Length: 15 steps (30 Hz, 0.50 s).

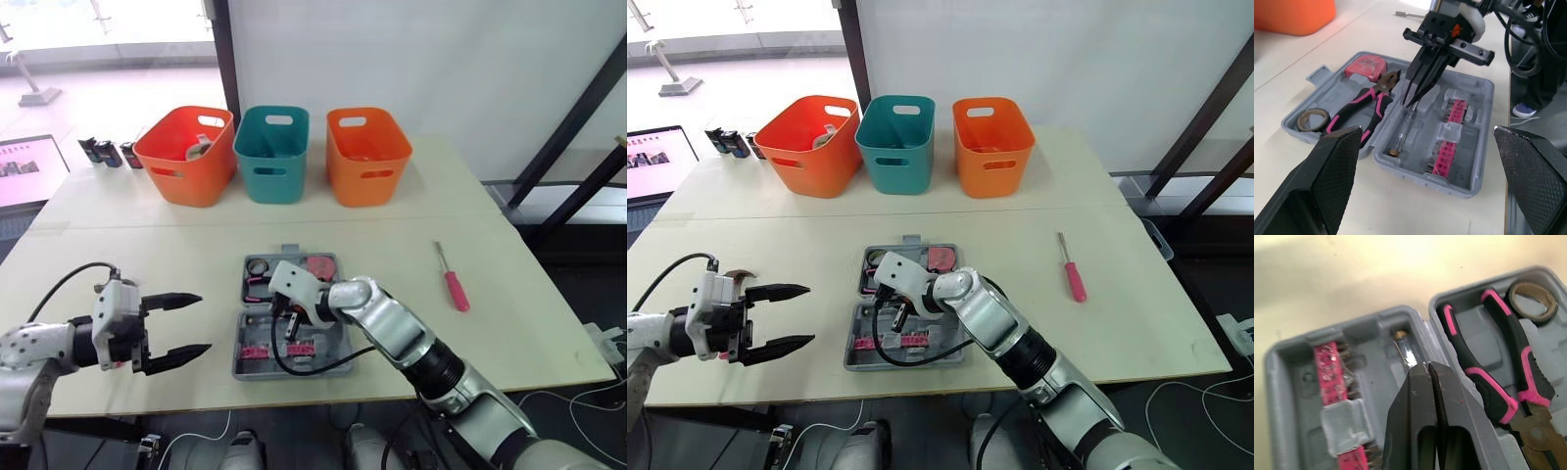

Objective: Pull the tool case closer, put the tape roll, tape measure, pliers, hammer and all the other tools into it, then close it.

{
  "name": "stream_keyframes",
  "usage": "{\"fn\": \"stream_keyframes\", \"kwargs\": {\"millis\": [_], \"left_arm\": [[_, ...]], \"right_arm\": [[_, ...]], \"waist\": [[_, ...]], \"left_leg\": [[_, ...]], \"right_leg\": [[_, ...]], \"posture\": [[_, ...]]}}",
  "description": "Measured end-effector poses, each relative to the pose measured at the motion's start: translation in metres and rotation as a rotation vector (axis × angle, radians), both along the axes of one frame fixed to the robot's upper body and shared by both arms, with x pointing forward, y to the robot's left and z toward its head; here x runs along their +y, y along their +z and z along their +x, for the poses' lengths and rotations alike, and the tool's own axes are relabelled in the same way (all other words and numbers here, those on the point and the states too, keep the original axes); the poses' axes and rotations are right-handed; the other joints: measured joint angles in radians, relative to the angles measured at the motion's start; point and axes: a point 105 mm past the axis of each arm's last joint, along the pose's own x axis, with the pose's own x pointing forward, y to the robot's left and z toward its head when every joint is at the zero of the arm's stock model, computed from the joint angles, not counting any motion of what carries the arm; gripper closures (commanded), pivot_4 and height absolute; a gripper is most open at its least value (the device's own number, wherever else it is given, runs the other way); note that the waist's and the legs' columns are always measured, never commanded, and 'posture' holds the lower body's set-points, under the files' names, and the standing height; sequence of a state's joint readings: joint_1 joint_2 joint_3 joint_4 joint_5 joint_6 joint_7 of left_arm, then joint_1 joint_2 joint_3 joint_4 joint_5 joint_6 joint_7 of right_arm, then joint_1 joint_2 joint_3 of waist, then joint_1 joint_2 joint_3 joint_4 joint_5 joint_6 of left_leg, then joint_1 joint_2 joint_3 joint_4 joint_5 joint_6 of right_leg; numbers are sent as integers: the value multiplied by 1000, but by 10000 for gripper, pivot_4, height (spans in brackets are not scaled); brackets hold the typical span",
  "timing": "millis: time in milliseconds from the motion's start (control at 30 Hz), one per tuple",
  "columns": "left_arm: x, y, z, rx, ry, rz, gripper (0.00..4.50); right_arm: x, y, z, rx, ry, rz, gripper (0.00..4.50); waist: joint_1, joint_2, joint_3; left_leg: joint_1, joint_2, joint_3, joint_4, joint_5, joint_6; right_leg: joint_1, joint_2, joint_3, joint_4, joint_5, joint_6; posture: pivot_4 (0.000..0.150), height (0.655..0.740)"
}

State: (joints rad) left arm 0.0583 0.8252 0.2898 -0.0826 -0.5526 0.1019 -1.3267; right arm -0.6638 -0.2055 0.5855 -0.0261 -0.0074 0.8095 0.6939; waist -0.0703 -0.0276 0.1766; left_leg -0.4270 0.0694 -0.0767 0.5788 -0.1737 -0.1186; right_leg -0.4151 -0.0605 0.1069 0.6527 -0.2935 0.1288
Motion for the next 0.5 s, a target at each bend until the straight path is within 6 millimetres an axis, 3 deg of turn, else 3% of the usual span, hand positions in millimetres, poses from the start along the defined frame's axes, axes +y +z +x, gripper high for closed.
{"fn": "stream_keyframes", "kwargs": {"millis": [500], "left_arm": [[17,-10,2,7,9,-2,0]], "right_arm": [[-6,-34,-1,57,-38,-88,44579]], "waist": [[0,0,0]], "left_leg": [[1,0,0,1,0,0]], "right_leg": [[2,0,0,0,0,0]], "posture": [[1500,7400]]}}
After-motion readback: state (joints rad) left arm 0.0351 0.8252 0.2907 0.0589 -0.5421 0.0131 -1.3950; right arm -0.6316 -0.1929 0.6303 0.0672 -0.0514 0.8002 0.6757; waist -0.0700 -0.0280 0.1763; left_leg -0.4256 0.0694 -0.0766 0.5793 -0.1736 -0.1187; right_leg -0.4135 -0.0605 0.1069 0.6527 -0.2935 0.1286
